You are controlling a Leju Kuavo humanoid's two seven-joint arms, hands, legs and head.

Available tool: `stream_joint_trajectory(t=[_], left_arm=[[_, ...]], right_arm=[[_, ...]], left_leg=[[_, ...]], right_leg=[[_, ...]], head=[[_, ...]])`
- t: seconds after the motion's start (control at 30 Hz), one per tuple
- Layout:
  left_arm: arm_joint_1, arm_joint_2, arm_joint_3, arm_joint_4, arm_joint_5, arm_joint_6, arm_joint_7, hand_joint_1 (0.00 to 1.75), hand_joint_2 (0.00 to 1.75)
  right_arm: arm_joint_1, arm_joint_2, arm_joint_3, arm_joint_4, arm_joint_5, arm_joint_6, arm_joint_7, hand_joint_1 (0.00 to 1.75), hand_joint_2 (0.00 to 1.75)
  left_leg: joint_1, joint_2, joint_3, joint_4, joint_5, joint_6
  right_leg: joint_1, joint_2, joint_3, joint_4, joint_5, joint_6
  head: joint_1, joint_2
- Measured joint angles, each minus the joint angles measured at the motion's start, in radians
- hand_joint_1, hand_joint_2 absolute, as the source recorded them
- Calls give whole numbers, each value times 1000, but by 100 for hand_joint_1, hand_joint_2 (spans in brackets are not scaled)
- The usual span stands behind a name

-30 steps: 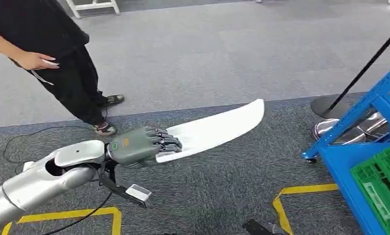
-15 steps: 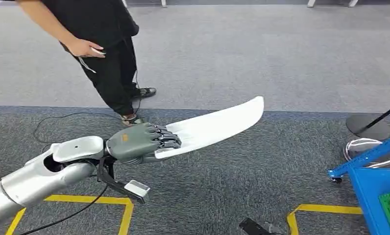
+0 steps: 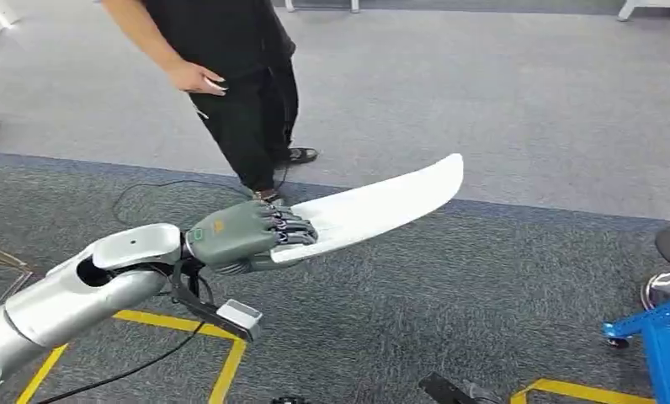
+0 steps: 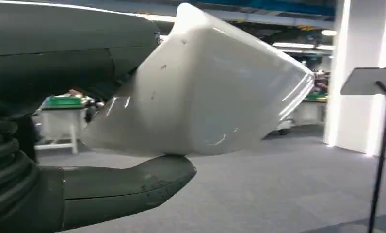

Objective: Take the parts from the cabinet and place them on the table.

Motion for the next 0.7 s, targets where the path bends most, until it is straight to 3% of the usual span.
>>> stream_joint_trajectory(t=[0.03, 0.07, 0.1, 0.13, 0.17, 0.27, 0.3, 0.33, 0.37, 0.43, 0.47, 0.5, 0.53, 0.6, 0.63, 0.67, 0.7], left_arm=[[0, 0, 0, 1, 0, -1, -1, 175, 175], [-2, -1, 0, 1, 1, -2, -1, 175, 175], [-4, -1, 2, 1, 2, -3, -1, 175, 175], [-8, -1, 3, 1, 2, -3, -2, 175, 175], [-13, -4, 3, 2, 2, -4, -2, 175, 175], [-16, -2, 5, 2, 2, -5, -2, 175, 175], [-15, 1, 5, 1, 2, -5, -2, 175, 175], [-15, -2, 6, 0, 2, -5, -2, 175, 175], [-21, -3, 6, 1, 0, -6, 1, 175, 175], [-21, -6, 5, 1, -3, -7, 7, 175, 175], [-21, -8, 5, 1, -5, -7, 6, 175, 175], [-21, -10, 5, 1, -6, -8, 6, 175, 175], [-21, -12, 5, 1, -7, -8, 6, 175, 175], [-22, -17, 5, 1, -8, -8, 6, 175, 175], [-23, -18, 5, 1, -8, -8, 6, 175, 175], [-26, -19, 5, 1, -8, -8, 6, 175, 175], [-27, -23, 5, 2, -12, -8, 7, 175, 175]], right_arm=[[-1, 0, 0, 0, -1, 0, 0, 0, 175], [-2, 0, 0, 0, 0, 0, 0, 0, 175], [-2, 1, 0, -1, 1, 0, 0, 0, 175], [-1, 2, 0, -1, 2, 0, 0, 0, 175], [-1, 2, 0, -1, 2, -2, 0, 0, 175], [2, 5, 0, -1, 2, -1, -2, 0, 175], [1, 6, 0, -3, 2, -1, -4, 0, 175], [0, 5, 0, -3, 2, -2, -6, 0, 175], [1, 5, 0, -3, 2, -3, -9, 0, 175], [10, 0, 0, -2, 8, -3, -9, 0, 175], [15, 0, 0, -2, 10, -5, -8, 0, 175], [18, -2, 0, -2, 11, -6, -8, 0, 175], [18, -5, 0, -2, 13, -6, -8, 0, 175], [15, -9, 0, -2, 14, -7, -8, 0, 175], [15, -11, 0, -2, 14, -10, -8, 0, 175], [15, -11, 0, -2, 14, -14, -8, 0, 175], [14, -12, 0, -2, 14, -23, -9, 0, 175]], left_leg=[[0, 2, 17, -38, 31, 3], [-2, 7, 54, -113, 74, 8], [-7, 27, 102, -205, 118, 17], [-20, 82, 136, -270, 125, 27], [-33, 94, 145, -285, 115, 32], [-36, 54, 141, -290, 114, 44], [-31, 41, 152, -306, 119, 51], [-24, 31, 164, -317, 123, 55], [-20, 21, 165, -318, 124, 59], [-18, -3, 165, -318, 121, 64], [-18, -20, 165, -317, 121, 65], [-17, -35, 166, -316, 121, 65], [-16, -53, 166, -315, 119, 63], [-11, -83, 167, -304, 112, 53], [-7, -96, 165, -295, 105, 45], [-12, -108, 156, -285, 101, 38], [-7, -119, 150, -282, 104, 35]], right_leg=[[2, -14, 2, 0, -3, 0], [4, -27, 7, 0, -6, 1], [5, -39, 14, 0, -11, 2], [5, -50, 20, -3, -15, 5], [13, -61, 21, -2, -19, 11], [10, -102, 34, -13, -24, 24], [12, -108, 42, -16, -29, 31], [6, -46, 31, 3, -43, 34], [5, -4, 5, 56, -70, 33], [4, 27, -79, 207, -127, 38], [4, 30, -121, 271, -141, 41], [4, 30, -142, 289, -131, 42], [3, 30, -141, 258, -93, 44], [-2, 46, -80, 101, 10, 47], [-9, 83, -49, 22, 37, 51], [-15, 133, -32, 8, 18, 53], [-13, 124, -29, 9, 19, 46]], head=[[0, 0], [0, 0], [0, 0], [1, 0], [0, 0], [0, 0], [1, 0], [5, 0], [6, 0], [7, 0], [8, 0], [7, 0], [8, 0], [7, 0], [8, 0], [11, 0], [10, 0]])
